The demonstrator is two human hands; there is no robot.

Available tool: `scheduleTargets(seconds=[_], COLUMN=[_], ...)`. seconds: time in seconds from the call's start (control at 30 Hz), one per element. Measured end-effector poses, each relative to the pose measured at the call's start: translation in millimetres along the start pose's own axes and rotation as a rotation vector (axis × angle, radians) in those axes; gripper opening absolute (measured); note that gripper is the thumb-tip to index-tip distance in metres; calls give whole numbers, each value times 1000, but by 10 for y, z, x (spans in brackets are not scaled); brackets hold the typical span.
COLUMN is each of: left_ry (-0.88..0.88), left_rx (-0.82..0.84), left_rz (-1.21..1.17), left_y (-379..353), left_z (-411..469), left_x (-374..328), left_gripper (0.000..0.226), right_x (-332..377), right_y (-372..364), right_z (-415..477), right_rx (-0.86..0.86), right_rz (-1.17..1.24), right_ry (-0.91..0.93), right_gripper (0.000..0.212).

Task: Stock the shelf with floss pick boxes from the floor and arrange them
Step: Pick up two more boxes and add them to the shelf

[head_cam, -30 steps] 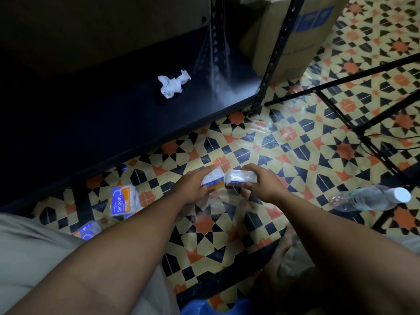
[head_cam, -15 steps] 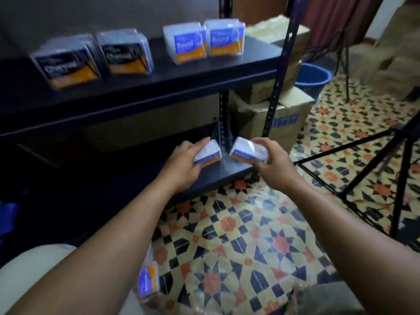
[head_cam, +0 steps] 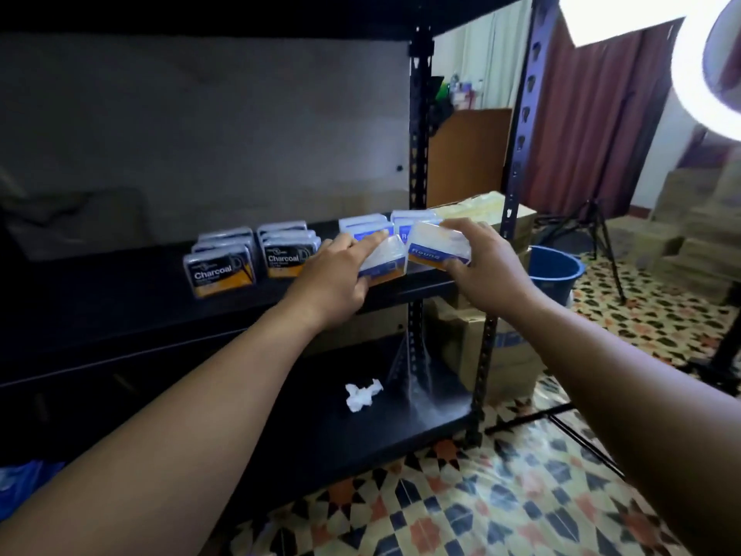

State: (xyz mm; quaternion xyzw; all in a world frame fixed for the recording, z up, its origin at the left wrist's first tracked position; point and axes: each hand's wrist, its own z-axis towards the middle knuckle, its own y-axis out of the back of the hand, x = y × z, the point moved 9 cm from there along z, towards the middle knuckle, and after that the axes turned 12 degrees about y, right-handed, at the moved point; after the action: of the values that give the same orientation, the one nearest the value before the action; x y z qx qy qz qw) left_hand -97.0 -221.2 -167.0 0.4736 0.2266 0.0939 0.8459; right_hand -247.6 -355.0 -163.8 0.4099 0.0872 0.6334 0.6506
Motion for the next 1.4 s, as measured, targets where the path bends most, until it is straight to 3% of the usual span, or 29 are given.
scheduleTargets(seconds=[0.23, 0.33, 0.97, 1.2, 1.4], left_ry=[126, 179, 285, 314, 209], left_rx=[97, 134, 50, 6, -54], left_rz=[45, 48, 99, 242, 267], left_y=[-263, -388, -679, -687, -509], left_z=[412, 562, 1089, 980, 739], left_x=[74, 118, 390, 432, 207], left_gripper=[50, 53, 53, 75, 76], right_x=[-255, -452, -908, -916, -768], right_y=[-277, -383, -841, -818, -686], right_z=[373, 433, 984, 818, 545], right_rx=[162, 224, 148, 190, 177], right_rz=[-134, -180, -238, -232, -205], right_ry=[-36, -80, 11, -3, -37], right_gripper=[58, 61, 58, 76, 74])
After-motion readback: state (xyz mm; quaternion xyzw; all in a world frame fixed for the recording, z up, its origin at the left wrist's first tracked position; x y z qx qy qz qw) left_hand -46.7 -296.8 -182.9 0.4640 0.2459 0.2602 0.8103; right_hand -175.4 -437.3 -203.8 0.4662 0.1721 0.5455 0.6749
